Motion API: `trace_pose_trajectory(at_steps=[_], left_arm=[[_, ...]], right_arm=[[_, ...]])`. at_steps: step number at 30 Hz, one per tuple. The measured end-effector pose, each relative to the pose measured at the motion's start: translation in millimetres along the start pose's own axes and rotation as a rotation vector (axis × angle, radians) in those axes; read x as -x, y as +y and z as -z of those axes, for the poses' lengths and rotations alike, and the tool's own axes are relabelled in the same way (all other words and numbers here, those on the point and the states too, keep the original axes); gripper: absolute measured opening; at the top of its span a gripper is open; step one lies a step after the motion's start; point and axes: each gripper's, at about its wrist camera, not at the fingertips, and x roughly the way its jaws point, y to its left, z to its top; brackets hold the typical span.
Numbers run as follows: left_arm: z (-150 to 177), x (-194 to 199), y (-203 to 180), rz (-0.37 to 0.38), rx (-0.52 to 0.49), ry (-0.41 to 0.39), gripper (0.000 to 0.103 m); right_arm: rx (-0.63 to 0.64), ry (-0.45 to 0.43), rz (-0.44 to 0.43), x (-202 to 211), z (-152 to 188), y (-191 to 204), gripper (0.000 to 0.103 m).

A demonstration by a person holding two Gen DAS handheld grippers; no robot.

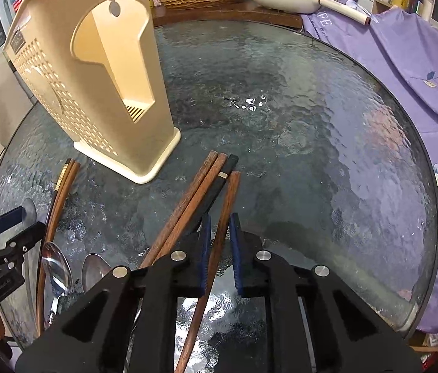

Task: Organize utensils
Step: 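Grasp the grey plastic spoon with the left tool while the right tool approaches the brown chopsticks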

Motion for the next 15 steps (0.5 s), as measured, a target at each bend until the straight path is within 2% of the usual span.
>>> trace_pose_trajectory(at_steps=[2, 5, 15], left_arm=[[-2, -1, -2, -0.001, 0.004, 0.002, 0.045], [-7, -2, -5, -0.003, 0.006, 0.003, 0.035], [-16, -7, -5, 0.005, 0.005, 0.004, 0.035]], right_arm=[[0.005, 0.001, -0.003, 0, -1, 1, 0.013], [0.003, 0.004, -0.012, 0, 0, 3, 0.012], [0.004, -0.003, -0.032, 4, 3, 1, 0.01]])
